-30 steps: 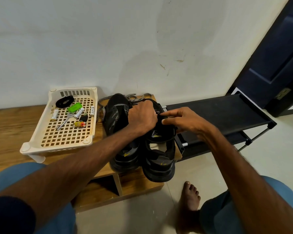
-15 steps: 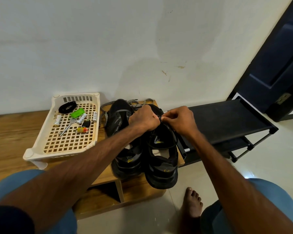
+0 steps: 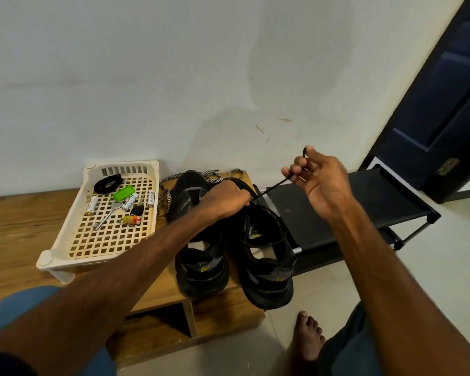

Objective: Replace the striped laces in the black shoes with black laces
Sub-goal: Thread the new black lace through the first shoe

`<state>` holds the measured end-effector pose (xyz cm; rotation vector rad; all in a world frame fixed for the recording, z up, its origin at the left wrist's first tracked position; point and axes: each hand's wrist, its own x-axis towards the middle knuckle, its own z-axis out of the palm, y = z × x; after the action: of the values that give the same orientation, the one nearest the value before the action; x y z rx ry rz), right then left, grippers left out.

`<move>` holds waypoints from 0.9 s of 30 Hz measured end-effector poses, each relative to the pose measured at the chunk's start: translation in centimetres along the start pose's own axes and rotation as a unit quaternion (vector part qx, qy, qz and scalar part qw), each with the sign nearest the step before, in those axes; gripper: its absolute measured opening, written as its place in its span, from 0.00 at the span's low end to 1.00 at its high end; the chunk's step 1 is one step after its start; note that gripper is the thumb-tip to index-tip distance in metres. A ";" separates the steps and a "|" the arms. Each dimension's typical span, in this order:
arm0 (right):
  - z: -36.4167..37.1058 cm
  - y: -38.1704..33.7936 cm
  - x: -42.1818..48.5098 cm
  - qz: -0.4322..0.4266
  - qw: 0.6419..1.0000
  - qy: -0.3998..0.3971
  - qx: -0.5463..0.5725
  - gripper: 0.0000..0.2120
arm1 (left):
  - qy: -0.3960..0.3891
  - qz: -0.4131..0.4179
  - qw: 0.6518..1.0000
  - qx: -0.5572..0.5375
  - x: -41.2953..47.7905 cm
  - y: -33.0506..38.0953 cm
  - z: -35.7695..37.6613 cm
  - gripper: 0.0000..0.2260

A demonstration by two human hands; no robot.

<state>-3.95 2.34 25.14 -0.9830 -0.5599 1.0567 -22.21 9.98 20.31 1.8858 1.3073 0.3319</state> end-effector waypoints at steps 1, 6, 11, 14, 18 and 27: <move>0.1 0.1 -0.1 -0.015 0.997 0.005 -0.077 0.04 | -0.006 0.017 1.000 0.022 -0.3 0.0 0.0 0.09; -0.3 2.1 -0.5 -0.069 0.686 -0.133 -0.712 0.07 | -0.031 0.087 0.993 0.078 -1.4 -0.4 -1.3 0.05; 0.5 2.8 -0.7 -0.023 0.693 -0.126 -0.709 0.06 | -0.061 0.100 0.991 0.063 -2.7 -1.3 -2.7 0.26; 0.6 2.5 -0.4 -0.004 0.683 -0.125 -0.720 0.10 | -0.034 0.090 0.995 0.018 -3.3 -1.2 -2.5 0.30; 0.5 3.0 -0.2 0.030 0.691 -0.138 -0.709 0.11 | -0.023 0.043 0.994 -0.100 -3.6 -0.7 -2.7 0.25; 0.8 2.8 -0.1 -0.046 0.772 -0.088 -0.628 0.12 | -0.111 0.153 0.783 -0.592 -3.7 1.6 -6.3 0.23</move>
<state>-5.88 3.02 23.10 -1.9860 -1.5564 0.5805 -26.57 9.39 26.35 0.9480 0.3622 0.8333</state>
